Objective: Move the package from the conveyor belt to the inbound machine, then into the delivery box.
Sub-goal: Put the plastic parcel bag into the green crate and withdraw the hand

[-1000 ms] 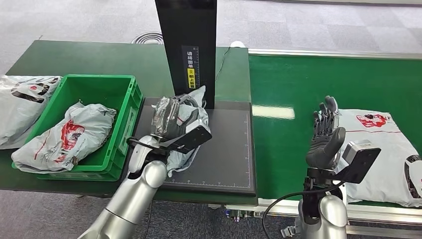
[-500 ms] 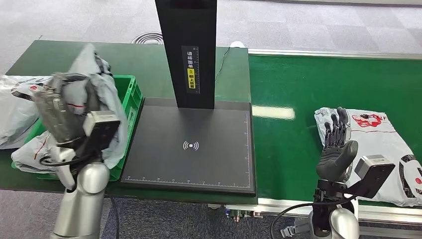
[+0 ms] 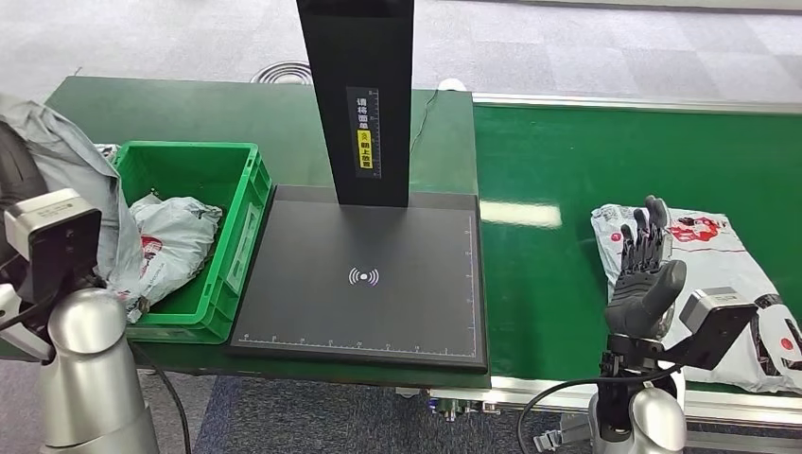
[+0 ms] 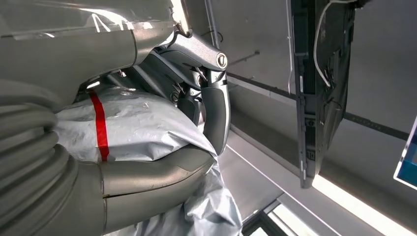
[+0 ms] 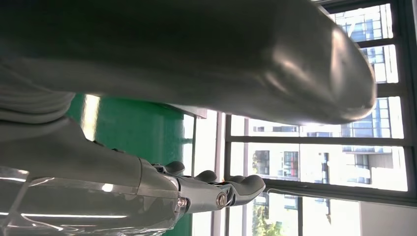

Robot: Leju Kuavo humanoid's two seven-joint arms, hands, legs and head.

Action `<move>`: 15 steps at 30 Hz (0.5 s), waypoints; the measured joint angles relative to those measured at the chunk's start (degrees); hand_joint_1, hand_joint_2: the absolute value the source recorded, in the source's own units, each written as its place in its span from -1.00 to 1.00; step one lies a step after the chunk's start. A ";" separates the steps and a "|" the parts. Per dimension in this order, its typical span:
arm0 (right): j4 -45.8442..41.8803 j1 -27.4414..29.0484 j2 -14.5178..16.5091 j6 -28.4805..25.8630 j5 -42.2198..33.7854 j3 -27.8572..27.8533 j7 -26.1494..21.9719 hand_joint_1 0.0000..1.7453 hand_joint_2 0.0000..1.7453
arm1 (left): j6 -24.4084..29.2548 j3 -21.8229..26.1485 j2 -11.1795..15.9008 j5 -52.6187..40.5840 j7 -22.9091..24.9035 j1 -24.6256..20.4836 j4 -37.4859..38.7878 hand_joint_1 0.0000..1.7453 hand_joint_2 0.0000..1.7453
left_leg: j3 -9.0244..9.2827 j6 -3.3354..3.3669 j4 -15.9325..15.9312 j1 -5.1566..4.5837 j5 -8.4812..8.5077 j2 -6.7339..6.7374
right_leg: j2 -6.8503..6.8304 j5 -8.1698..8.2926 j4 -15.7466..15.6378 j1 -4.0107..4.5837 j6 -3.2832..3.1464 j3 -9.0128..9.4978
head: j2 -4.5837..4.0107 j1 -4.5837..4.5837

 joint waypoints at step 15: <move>1.49 -1.77 0.00 4.05 1.52 0.42 1.09 -1.00 -1.00 | -14.79 3.19 7.64 -16.28 12.34 -19.74 37.01 1.00 1.00 | 0.01 -0.11 0.00 0.07 0.24 0.00 | 0.02 0.18 0.04 0.11 -0.13 -0.03 | 0.00 -0.01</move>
